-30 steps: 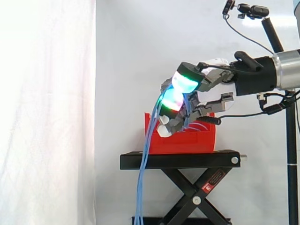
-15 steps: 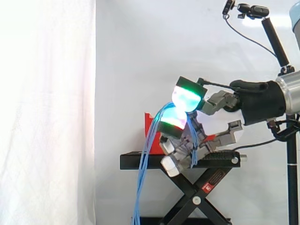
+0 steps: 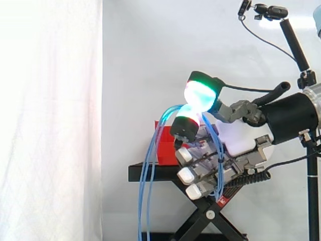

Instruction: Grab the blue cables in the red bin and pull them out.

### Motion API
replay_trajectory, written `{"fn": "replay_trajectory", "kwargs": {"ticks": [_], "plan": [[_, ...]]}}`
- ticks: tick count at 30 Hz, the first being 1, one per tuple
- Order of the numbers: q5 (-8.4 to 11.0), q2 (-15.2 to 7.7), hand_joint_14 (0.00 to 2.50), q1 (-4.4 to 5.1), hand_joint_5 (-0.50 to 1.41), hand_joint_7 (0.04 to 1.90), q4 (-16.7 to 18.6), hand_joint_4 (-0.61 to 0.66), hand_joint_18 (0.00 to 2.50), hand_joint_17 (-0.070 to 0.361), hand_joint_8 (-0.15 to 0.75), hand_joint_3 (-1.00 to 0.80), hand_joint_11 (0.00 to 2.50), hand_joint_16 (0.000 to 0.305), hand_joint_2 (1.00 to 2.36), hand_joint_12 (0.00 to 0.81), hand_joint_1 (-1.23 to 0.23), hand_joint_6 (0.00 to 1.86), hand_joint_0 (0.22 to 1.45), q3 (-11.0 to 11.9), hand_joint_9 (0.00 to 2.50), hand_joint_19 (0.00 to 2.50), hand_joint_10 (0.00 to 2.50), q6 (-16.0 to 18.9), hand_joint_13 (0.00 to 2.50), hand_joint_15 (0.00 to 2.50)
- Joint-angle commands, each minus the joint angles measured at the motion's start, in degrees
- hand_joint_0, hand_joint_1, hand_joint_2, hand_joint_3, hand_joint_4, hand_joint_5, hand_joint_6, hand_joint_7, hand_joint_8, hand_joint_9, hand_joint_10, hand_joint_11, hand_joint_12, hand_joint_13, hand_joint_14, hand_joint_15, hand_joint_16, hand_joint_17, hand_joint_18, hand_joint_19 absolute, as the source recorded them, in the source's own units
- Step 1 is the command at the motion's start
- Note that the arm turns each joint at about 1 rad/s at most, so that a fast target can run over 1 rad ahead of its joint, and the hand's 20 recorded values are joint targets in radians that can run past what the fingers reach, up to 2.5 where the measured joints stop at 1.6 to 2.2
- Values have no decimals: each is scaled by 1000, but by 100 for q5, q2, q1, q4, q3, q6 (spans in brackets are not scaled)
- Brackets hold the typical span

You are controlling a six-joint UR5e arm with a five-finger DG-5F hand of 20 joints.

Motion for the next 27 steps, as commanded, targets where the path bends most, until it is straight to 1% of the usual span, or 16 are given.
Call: {"fn": "replay_trajectory", "kwargs": {"ticks": [1,6,9,10,11,13,14,16,17,19,22,23,26,27], "plan": [[-1,-3,17,26,636,512,-8,40,494,90,258,-1000,776,40,1000,343,-851,1087,909,8,873,451,22,1042,731,454],[-18,-3,17,26,637,496,10,41,495,90,261,-1000,777,40,1000,342,-852,1085,908,-1,872,449,19,734,731,458],[-27,-3,17,17,638,498,80,38,495,90,257,-1000,775,40,1000,342,-852,1081,907,-1,872,451,20,585,730,461],[-45,-3,17,8,638,499,212,38,496,90,257,-1000,777,40,1000,342,-851,1080,907,-1,872,451,21,269,730,455],[-62,-3,17,-10,638,499,256,38,496,90,260,-1000,777,40,1000,343,-851,1080,908,-1,872,452,21,163,730,455],[-80,-3,18,-18,639,501,308,32,496,90,259,-1000,787,40,1000,341,-852,1077,907,-1,872,449,20,163,729,459],[-159,-3,19,-45,639,499,502,39,495,90,259,-1000,775,40,1000,340,-851,1078,908,-1,873,452,21,-364,728,456],[-229,-3,19,-62,639,500,651,38,495,90,259,-1000,784,40,1000,341,-851,1076,908,-1,872,452,22,-646,729,458],[-440,-3,17,-115,639,501,932,32,494,90,258,-1000,776,40,1000,340,-851,1075,908,-1,873,450,21,-1138,730,460],[-581,-3,17,-150,639,500,1117,38,495,90,257,-1000,786,40,1000,338,-851,1075,908,-1,871,452,22,-1445,729,461],[-853,-3,17,-221,639,501,1521,38,495,90,257,-1000,775,40,1000,338,-851,1070,908,-1,871,451,22,-2131,729,456],[-906,-3,17,-229,639,500,1609,38,494,90,254,-1000,777,40,1000,339,-851,1071,908,-1,872,450,21,-2289,729,460],[-1047,-3,18,-282,639,503,1873,32,497,90,254,-1000,775,40,1000,338,-851,1068,909,-1,872,452,21,-2649,727,461],[-1073,-3,18,-282,639,503,1908,32,497,90,254,-1000,772,40,1000,337,-851,1068,908,-1,869,452,21,-2702,727,461]]}}
